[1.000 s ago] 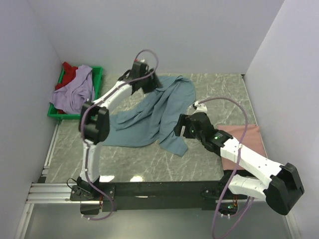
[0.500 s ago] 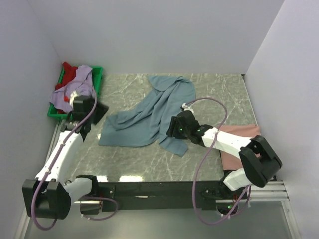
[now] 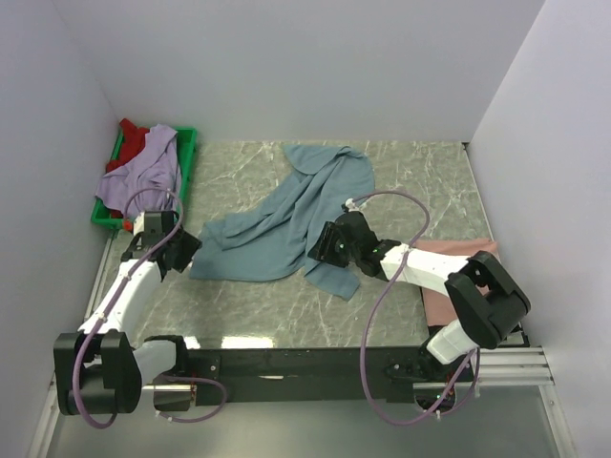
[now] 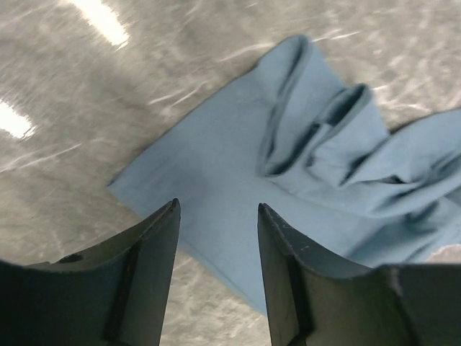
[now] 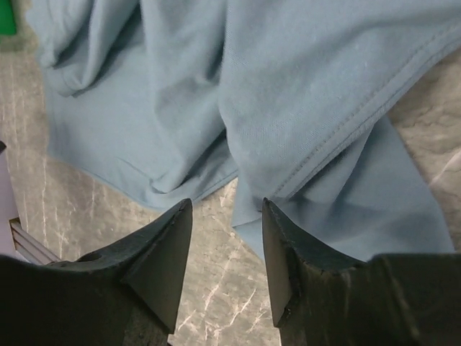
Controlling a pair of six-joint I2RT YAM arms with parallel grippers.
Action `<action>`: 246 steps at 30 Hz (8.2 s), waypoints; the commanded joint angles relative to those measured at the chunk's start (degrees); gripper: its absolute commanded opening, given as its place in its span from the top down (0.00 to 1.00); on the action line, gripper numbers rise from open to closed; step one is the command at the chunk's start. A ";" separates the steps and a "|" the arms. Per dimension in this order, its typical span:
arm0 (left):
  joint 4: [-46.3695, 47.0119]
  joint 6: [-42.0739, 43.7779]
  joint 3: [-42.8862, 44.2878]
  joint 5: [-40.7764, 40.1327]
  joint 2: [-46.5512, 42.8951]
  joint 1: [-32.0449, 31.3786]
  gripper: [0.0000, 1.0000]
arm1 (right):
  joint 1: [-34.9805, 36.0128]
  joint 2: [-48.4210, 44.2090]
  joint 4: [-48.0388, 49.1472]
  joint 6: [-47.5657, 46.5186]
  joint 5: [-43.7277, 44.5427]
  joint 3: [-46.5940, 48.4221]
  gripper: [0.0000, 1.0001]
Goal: Fold and stack the t-shirts
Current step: Move the tshirt to the center of the board, then flatten the tshirt out, then fold the tshirt
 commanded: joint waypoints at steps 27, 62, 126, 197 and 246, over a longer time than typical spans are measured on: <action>9.28 -4.51 -9.59 -4.89 7.48 0.21 0.54 | 0.46 3.17 2.85 3.47 1.29 -0.29 0.50; -8.83 6.83 38.83 -8.06 -14.12 2.50 0.99 | -25.03 -39.79 -35.64 -8.04 7.26 26.50 1.00; 16.32 -4.86 7.21 15.50 18.83 12.52 0.99 | -35.84 -10.19 -11.55 -1.98 -8.38 -2.48 1.00; 1.89 -2.49 38.23 9.16 43.44 6.28 0.99 | -46.12 5.02 -20.18 -2.24 -9.34 15.80 1.00; 9.19 6.04 30.67 21.04 31.75 6.98 0.32 | -36.02 -13.26 -27.04 -8.57 2.96 3.58 0.38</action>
